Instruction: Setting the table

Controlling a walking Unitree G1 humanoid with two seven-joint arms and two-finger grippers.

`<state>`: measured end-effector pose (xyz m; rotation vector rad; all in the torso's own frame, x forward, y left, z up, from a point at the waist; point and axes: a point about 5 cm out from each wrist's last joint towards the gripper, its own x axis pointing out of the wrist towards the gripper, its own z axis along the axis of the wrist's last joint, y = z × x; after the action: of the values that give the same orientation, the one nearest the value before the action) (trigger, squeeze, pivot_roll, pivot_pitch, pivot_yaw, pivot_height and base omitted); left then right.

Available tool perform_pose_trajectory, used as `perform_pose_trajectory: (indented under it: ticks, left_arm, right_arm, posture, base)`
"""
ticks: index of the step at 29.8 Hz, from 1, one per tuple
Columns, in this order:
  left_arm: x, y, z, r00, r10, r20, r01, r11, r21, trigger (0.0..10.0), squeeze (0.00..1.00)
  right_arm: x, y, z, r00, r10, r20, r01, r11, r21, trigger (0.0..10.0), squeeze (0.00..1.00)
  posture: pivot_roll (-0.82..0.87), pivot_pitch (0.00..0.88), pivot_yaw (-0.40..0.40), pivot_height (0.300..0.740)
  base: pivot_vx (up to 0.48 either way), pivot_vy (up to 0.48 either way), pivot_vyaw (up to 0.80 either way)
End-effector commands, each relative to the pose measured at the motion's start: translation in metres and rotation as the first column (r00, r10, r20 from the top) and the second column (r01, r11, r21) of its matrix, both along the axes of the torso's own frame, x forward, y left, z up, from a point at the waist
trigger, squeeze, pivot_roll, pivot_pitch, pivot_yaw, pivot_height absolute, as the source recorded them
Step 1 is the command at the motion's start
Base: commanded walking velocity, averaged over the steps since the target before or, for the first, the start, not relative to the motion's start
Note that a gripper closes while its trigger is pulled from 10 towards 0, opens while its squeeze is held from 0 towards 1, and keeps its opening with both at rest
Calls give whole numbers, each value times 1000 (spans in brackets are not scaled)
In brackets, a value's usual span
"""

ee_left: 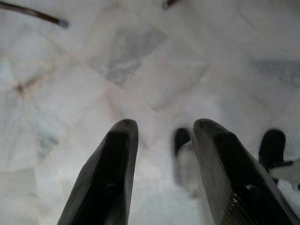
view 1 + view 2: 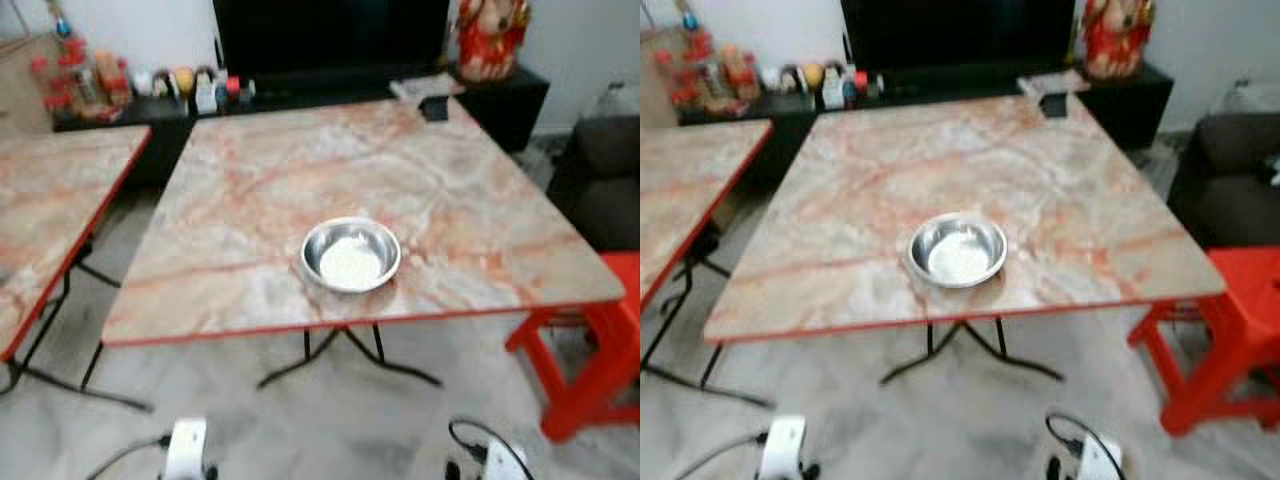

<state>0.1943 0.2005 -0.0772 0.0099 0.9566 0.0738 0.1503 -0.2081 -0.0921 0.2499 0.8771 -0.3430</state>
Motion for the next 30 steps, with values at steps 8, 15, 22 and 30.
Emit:
perform_pose_trajectory:
  ticks: [8,15,22,30]
  left_arm:
    - [-6,11,-1,999,28,-15,-28,999,20,10000,0]
    - [-5,10,-1,999,30,-13,-30,999,17,10000,0]
    - [-3,10,0,999,46,-7,-45,999,14,10000,0]
    - [-5,12,-1,998,61,-8,-61,998,12,10000,0]
  right_arm:
    - [8,10,2,1000,8,23,-8,1000,25,10000,0]
    - [8,7,2,1000,-3,25,2,1000,18,10000,0]
    - [10,7,3,999,26,19,-26,1000,-6,10000,0]
    - [12,5,4,1000,2,27,-1,1000,-14,10000,0]
  posture:
    - [-53,0,29,740]
    - [-50,0,25,740]
    - [-36,0,16,740]
    - [-31,0,14,740]
  base:
    - [0,416,0]
    - [0,416,0]
    - [0,415,0]
    - [0,416,275]
